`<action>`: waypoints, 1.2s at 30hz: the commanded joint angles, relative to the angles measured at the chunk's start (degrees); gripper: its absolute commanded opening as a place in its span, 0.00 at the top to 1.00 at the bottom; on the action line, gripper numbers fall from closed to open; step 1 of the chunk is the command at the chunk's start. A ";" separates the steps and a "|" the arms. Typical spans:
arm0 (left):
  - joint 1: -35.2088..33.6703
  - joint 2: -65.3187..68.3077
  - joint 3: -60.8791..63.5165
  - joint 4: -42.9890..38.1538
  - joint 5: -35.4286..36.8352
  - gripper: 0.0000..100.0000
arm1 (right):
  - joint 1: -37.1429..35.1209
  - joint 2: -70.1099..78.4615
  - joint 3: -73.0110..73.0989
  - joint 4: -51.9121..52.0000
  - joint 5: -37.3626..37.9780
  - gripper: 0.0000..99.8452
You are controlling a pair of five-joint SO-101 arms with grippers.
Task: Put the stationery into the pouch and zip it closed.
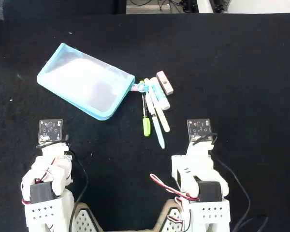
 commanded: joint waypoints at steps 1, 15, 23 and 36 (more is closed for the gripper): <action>-0.13 -0.53 1.10 0.18 0.44 0.97 | 0.79 -5.41 -0.48 0.26 -0.18 0.99; -0.13 -0.53 1.10 0.18 0.44 0.97 | 0.79 -5.41 -0.48 0.26 -0.18 0.99; 0.04 -0.53 1.10 0.18 0.44 0.97 | 0.79 -5.41 -0.48 0.26 -0.18 0.99; 0.13 -0.53 1.10 -16.97 0.00 0.97 | 0.79 -5.41 -0.48 0.26 -0.18 0.99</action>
